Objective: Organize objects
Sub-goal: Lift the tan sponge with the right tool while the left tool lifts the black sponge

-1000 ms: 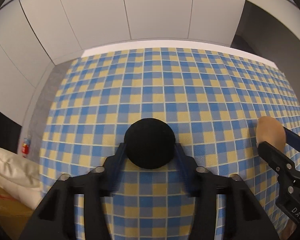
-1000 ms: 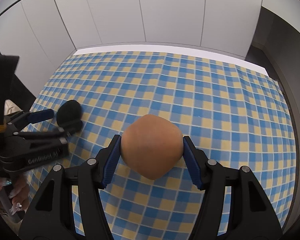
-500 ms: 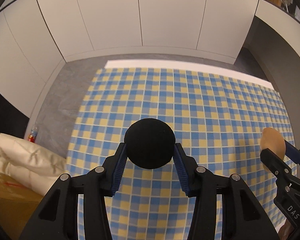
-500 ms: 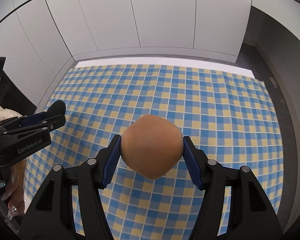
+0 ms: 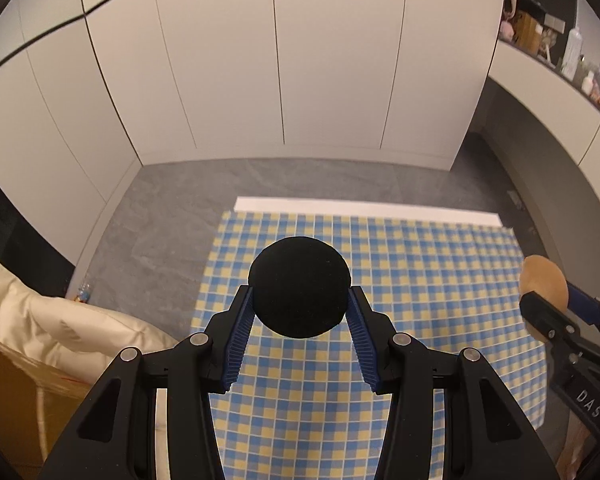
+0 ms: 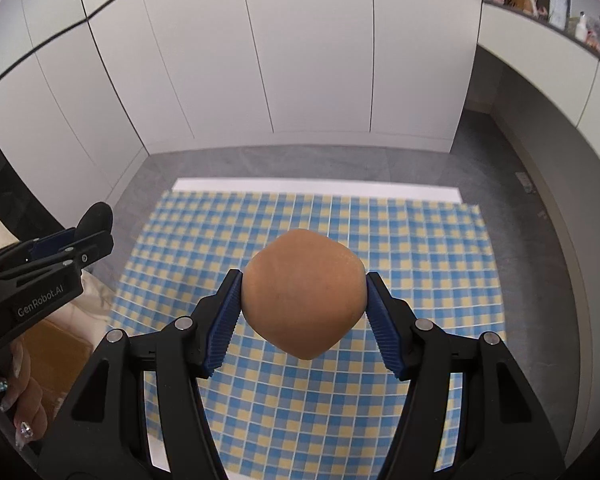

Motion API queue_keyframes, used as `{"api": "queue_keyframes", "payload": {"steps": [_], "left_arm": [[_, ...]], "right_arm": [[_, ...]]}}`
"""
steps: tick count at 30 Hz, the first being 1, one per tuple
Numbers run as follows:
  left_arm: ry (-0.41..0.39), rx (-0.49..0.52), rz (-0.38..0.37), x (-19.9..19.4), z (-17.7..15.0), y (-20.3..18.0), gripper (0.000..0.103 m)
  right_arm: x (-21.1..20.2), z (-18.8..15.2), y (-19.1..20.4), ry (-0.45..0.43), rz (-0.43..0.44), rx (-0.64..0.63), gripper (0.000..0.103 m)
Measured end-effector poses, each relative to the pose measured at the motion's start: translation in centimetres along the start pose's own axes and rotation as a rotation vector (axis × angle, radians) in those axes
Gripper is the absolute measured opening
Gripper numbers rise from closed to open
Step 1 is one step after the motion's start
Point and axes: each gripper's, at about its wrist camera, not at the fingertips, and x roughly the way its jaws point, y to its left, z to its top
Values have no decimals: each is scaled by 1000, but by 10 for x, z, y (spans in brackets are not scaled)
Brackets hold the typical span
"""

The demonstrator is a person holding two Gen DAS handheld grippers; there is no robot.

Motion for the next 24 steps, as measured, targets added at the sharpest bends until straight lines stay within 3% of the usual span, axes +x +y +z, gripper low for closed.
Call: {"api": "queue_keyframes", "payload": {"steps": [11,20,24], "left_arm": [[-112,-28,-30,-103,33,18,47],[-169,-61,-94,-175,44,27,47],[-180,-50,-88,-199,44,23,47]], "right_arm": [[-101,46,18,-101,-38,-28,63],[-172,71,29,-159,-36,-32,63],[-202,77,31,-182,-40,-32,63]]}}
